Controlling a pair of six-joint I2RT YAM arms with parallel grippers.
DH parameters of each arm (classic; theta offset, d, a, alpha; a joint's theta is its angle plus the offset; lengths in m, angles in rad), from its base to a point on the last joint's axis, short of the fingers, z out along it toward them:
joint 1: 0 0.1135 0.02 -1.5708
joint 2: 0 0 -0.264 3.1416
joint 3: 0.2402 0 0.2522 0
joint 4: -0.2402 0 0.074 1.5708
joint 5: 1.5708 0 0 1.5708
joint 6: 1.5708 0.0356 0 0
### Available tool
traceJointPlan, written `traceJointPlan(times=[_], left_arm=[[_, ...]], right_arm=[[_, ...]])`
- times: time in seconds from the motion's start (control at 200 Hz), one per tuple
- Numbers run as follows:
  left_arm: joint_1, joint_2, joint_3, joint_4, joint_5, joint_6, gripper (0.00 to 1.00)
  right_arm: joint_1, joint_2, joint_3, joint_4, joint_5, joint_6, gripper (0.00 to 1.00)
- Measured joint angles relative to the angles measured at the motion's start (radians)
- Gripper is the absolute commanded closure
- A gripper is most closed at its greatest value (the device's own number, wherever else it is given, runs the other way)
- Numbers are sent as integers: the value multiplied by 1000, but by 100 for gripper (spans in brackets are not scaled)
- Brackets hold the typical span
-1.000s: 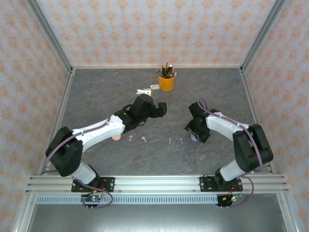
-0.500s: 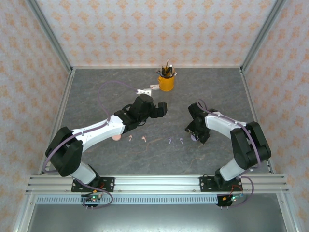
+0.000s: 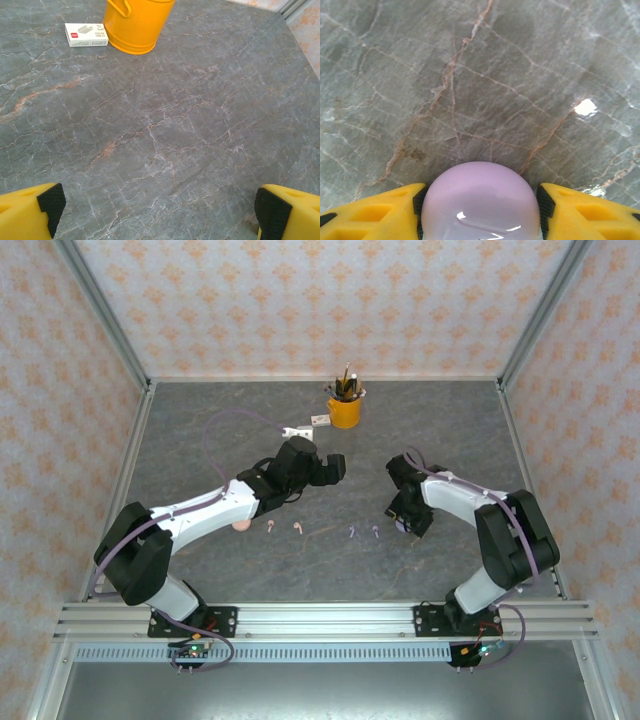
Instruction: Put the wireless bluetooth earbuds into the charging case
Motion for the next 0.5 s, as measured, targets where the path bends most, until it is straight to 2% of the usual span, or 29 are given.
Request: traceJointPlan(times=[0.19, 0.5], left_arm=[[0, -8, -21, 5, 10, -1, 0], [0, -48, -81, 49, 10, -4, 0]], right_arm=[[3, 0, 3, -6, 6, -4, 50], [7, -10, 6, 25, -26, 4, 50]])
